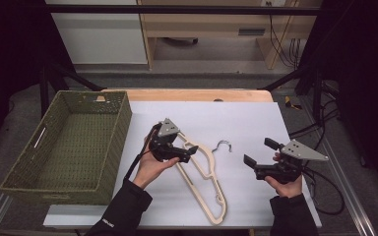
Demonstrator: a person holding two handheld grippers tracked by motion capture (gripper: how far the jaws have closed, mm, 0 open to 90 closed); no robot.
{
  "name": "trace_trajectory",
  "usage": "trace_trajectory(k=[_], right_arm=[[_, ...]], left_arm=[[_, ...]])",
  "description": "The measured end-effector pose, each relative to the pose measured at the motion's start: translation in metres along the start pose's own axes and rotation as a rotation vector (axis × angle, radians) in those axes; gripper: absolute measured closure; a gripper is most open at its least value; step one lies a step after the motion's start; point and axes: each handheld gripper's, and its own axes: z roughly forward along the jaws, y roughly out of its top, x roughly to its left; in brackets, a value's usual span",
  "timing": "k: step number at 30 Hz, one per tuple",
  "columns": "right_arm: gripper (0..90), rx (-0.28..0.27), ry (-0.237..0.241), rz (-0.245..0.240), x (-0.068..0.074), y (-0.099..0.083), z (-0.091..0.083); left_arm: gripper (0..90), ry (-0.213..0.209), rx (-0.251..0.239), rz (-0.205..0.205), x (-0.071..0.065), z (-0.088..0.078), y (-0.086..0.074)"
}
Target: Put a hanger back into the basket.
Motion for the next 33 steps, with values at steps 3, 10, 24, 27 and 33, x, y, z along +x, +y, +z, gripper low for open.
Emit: trace_trajectory(k=[3, 10, 24, 27, 33], right_arm=[[2.4, 0.001, 0.001, -0.002, 0.0, 0.0, 0.0], [2.5, -0.005, 0.005, 0.001, 0.0, 0.001, -0.001], [2.4, -0.004, 0.011, -0.004, 0.0, 0.0, 0.0], [2.4, 0.002, 0.011, -0.005, 0.001, 0.0, 0.001], [2.4, -0.009, 0.011, -0.001, 0.0, 0.001, -0.001]], left_arm=[[9.0, -0.014, 0.003, 0.007, -0.003, 0.013, 0.002], [10.1, -0.021, 0.04, 0.025, -0.007, 0.04, 0.006], [14.9, -0.031, 0.085, 0.023, -0.012, 0.087, 0.004], [16.9, -0.026, 0.108, 0.029, -0.013, 0.098, 0.004], [25.3, -0.037, 0.141, 0.036, -0.016, 0.117, 0.002]])
